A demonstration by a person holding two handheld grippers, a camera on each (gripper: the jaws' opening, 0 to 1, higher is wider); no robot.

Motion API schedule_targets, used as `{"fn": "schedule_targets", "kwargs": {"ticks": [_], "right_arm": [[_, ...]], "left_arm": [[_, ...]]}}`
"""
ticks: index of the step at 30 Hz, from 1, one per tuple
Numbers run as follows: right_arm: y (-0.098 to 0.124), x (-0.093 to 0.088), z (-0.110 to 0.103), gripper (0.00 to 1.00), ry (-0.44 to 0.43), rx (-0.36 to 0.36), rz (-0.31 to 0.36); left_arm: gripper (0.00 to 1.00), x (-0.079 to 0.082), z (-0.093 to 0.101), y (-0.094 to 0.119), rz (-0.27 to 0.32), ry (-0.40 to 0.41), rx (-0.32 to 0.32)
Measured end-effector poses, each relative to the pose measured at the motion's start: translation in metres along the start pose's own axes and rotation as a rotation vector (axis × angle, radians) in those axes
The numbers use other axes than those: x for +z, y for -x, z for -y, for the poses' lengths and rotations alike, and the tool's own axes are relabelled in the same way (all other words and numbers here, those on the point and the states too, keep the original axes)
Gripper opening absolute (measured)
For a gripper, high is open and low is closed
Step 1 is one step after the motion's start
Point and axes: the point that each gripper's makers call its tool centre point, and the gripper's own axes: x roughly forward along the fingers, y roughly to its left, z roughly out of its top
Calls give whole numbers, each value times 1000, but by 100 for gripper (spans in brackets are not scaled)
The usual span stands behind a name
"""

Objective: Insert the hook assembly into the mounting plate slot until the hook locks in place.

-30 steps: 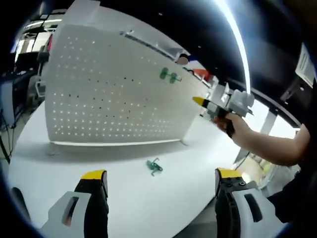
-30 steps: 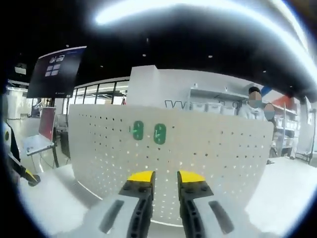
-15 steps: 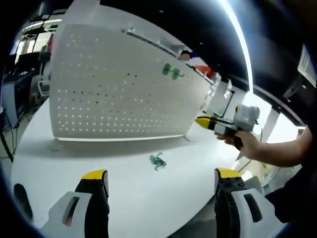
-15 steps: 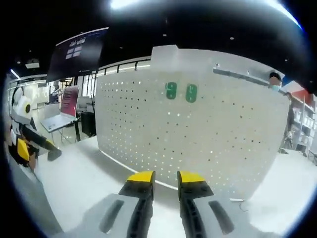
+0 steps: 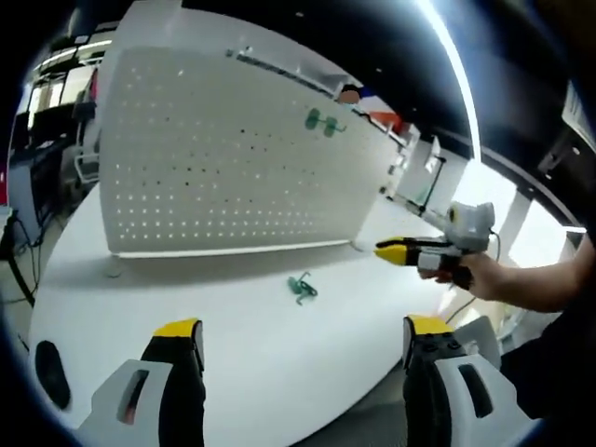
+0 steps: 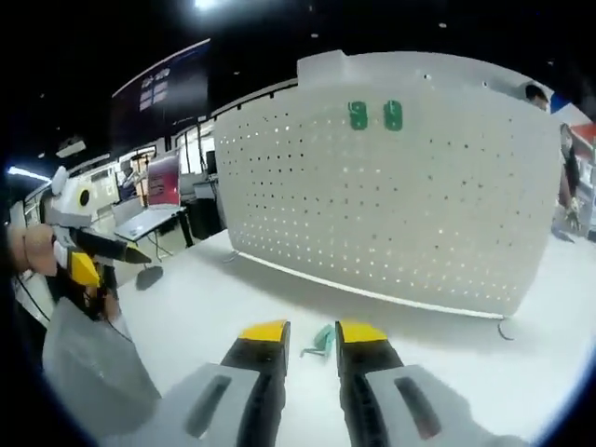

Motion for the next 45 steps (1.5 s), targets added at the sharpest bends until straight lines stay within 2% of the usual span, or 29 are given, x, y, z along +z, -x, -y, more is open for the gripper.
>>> {"fn": "schedule_targets", "kwargs": {"ticks": [5, 9, 18, 20, 23, 26, 30, 39, 41, 42, 45], "right_arm": [[10, -22, -8, 17, 11, 40, -66], [18, -36, -12, 17, 65, 65, -116], [25, -61, -18, 17, 82, 105, -174], [25, -66, -21, 17, 107, 127, -198], [23, -71, -24, 19, 195, 171, -242], [16, -75, -21, 20, 298, 209, -293], [2, -72, -15, 20, 401, 232, -318], [-42, -66, -7, 18, 453, 274, -325], [-54, -67, -5, 16, 462, 275, -334], [-58, -67, -3, 11, 478, 273, -342], [-72, -66, 3, 10, 488, 272, -351]], "left_arm": [[89, -10, 1, 2, -19, 6, 6], [90, -20, -3, 4, -58, -3, 26], [89, -29, -6, 8, -72, 15, 43], [89, -32, -7, 8, -80, 16, 49], [89, -37, -10, 6, -96, 20, 57], [88, -40, -9, 5, -107, 24, 55], [88, -44, -10, 2, -121, 28, 56], [87, -41, -12, -9, -134, 33, 47], [87, -42, -13, -10, -136, 40, 47], [87, -43, -14, -11, -138, 45, 48], [86, -44, -15, -12, -143, 52, 45]]}}
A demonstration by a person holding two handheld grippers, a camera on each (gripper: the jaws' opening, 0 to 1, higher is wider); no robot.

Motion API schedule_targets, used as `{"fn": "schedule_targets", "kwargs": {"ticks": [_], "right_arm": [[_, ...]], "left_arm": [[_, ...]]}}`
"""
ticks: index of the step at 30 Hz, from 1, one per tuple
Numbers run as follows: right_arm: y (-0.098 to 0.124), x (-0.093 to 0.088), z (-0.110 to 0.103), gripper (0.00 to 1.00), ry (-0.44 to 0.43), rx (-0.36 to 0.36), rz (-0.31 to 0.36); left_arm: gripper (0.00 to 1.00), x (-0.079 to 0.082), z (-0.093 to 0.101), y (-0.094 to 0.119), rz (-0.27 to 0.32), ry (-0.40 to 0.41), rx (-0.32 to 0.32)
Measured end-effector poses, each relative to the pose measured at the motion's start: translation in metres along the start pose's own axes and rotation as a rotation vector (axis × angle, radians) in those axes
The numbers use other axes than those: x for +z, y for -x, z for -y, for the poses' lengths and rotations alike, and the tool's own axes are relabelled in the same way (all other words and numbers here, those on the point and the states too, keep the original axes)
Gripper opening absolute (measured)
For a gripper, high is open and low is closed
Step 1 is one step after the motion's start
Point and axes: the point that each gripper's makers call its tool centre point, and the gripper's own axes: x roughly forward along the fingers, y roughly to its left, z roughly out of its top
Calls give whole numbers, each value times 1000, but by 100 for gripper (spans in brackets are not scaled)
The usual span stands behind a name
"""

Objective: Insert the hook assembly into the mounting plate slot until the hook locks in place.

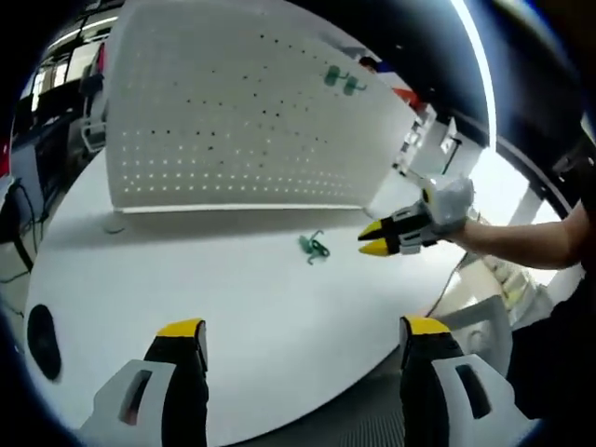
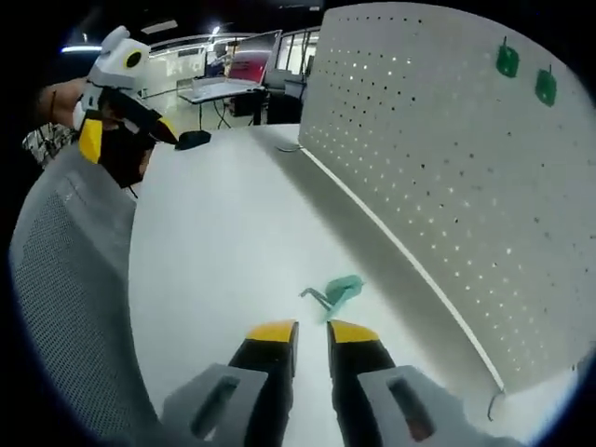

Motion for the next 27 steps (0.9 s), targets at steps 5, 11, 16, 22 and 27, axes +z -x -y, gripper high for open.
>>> {"fn": "schedule_targets", "kwargs": {"ticks": [5, 11, 16, 22, 27], "right_arm": [[-17, -3, 21, 11, -19, -9, -24], [-32, 3, 36, 11, -4, -13, -50], [-48, 0, 40, 11, 57, 6, -96], [-62, -3, 44, 11, 86, 17, -122], [-70, 4, 44, 11, 109, 37, -113]], "left_arm": [[85, -5, 7, -7, -12, 23, -30], [84, -10, 4, -11, -36, 22, -38], [84, -4, -6, -11, -31, 32, -24], [83, -4, -13, -12, -31, 48, -13], [83, -10, -14, -14, -39, 66, -10]]}}
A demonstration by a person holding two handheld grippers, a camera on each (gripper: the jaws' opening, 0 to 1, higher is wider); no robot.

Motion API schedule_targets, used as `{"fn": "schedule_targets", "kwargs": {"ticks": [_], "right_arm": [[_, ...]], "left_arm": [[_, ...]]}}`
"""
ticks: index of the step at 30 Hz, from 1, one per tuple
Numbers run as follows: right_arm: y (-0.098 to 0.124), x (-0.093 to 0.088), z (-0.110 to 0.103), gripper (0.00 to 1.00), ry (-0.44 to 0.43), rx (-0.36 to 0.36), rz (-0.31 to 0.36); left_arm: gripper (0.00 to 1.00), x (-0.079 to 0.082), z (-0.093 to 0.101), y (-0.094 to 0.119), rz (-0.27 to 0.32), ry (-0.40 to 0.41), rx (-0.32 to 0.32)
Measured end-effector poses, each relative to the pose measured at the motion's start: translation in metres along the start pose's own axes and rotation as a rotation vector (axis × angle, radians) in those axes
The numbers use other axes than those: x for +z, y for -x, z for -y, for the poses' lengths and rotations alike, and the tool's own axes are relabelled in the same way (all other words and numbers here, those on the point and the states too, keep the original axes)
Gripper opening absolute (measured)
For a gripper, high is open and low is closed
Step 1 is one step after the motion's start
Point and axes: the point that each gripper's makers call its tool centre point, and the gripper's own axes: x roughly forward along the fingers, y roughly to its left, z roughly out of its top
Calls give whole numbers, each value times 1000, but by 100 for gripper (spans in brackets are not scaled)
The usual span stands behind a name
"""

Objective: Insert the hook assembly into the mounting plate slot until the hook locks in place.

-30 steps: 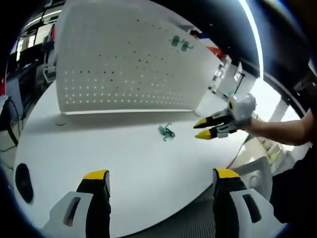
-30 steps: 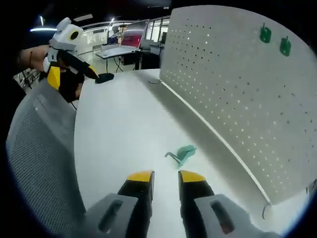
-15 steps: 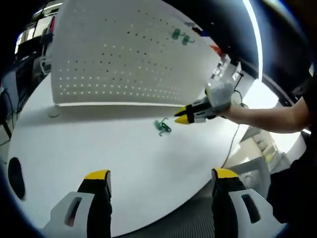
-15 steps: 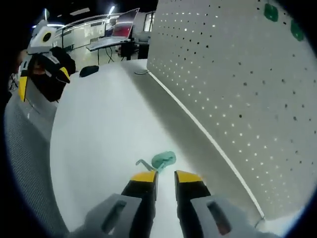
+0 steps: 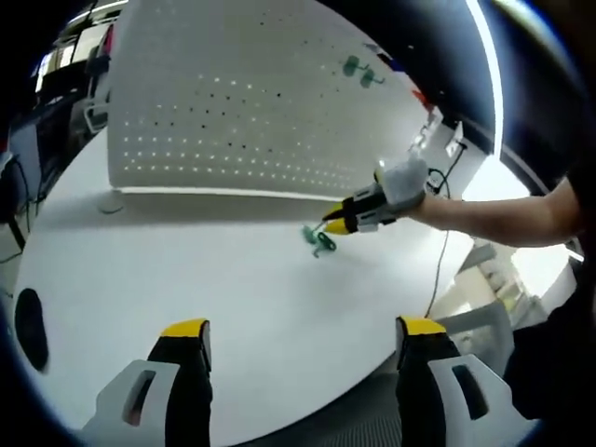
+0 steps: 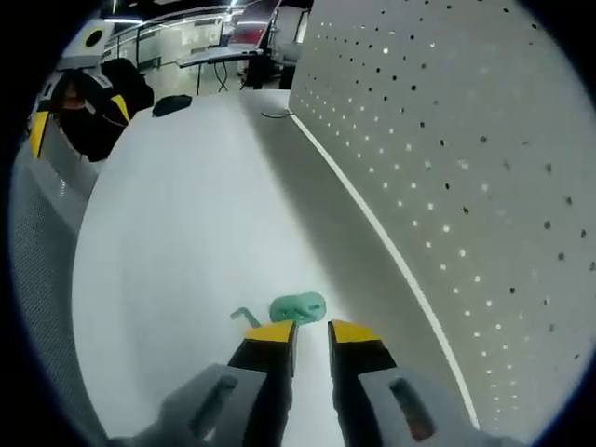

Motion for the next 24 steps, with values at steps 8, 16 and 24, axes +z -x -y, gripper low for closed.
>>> {"fn": "schedule_targets", "kwargs": {"ticks": [8, 16, 24], "right_arm": [[-7, 15, -2, 11, 77, 26, 24], [-16, 22, -8, 5, 147, 56, 16], [-16, 31, -11, 0, 174, 51, 33]], "left_arm": [[81, 0, -2, -1, -3, 7, 3], [81, 1, -2, -2, -6, 1, 3], [81, -2, 0, -3, -10, 8, 5]]}}
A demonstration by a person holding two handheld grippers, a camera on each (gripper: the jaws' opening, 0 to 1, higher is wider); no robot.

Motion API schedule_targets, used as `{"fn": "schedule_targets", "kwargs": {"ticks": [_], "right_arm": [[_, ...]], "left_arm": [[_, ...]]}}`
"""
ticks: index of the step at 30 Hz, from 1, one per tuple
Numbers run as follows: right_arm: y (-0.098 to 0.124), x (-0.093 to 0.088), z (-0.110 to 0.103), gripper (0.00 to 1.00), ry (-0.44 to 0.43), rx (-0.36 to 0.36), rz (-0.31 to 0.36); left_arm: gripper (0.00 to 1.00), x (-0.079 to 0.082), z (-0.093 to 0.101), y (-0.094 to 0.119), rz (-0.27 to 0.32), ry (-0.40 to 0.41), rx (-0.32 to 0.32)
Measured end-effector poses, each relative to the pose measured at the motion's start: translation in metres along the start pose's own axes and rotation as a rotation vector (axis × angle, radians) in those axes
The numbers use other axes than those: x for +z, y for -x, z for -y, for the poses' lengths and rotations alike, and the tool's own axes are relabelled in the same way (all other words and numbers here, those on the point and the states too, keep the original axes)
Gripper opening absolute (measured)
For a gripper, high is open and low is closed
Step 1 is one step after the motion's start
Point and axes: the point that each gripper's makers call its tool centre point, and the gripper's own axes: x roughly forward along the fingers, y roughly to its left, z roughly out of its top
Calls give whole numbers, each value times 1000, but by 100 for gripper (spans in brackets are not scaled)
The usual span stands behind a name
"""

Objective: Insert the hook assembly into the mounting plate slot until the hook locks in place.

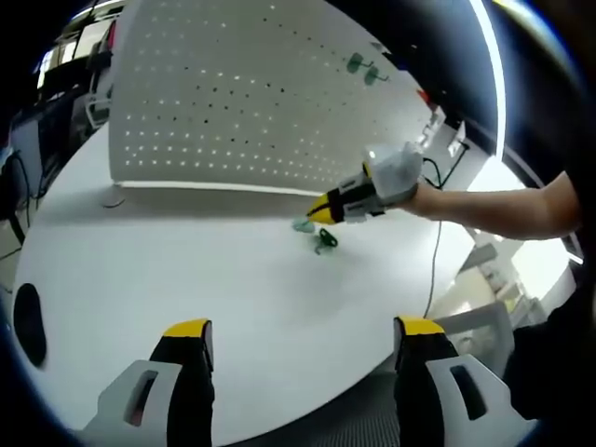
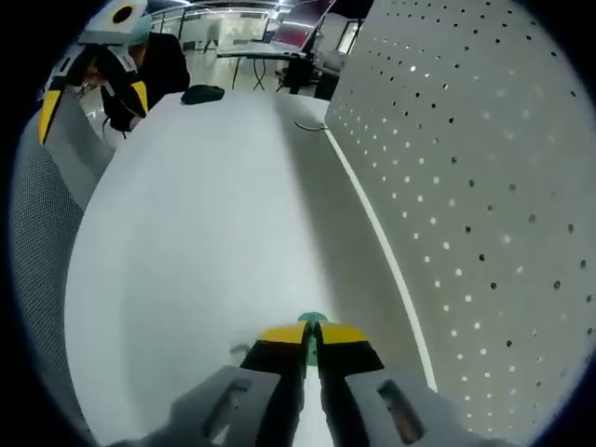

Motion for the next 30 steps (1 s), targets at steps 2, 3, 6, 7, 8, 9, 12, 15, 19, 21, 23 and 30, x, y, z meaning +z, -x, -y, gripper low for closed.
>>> {"fn": "schedule_targets", "kwargs": {"ticks": [2, 3, 6, 7, 8, 9, 12, 15, 19, 21, 23, 30], "right_arm": [[0, 0, 0, 0, -12, -2, 0], [0, 1, 0, 0, -23, -6, 0], [3, 4, 3, 0, -68, -33, 12], [6, 6, 5, 0, -95, -45, 23], [9, 9, 7, 0, -116, -56, 31], [13, 12, 11, 0, -144, -77, 48], [30, 30, 22, 0, -290, -132, 156], [45, 37, 29, 0, -331, -173, 196], [68, 52, 36, 0, -449, -209, 286], [82, 61, 38, 0, -477, -230, 325], [94, 70, 37, 0, -511, -237, 370], [128, 90, 15, 0, -660, -229, 486]], "left_arm": [[81, 1, 0, 0, 4, 1, 0], [81, 2, 0, 0, 7, 3, 0], [81, 3, 0, 0, 10, 0, 1], [81, 3, 0, 1, 10, -1, 2], [81, 4, 0, 1, 13, -3, 3], [81, 5, 0, 1, 14, -5, 3], [81, 5, -1, 2, 4, -36, 16], [82, 6, 1, 2, 4, -38, 11], [82, 9, 2, 4, 14, -52, 20], [82, 10, 4, 4, 10, -63, 21], [82, 12, 4, 4, 9, -70, 23], [82, 28, 11, 6, 40, -91, 2]]}}
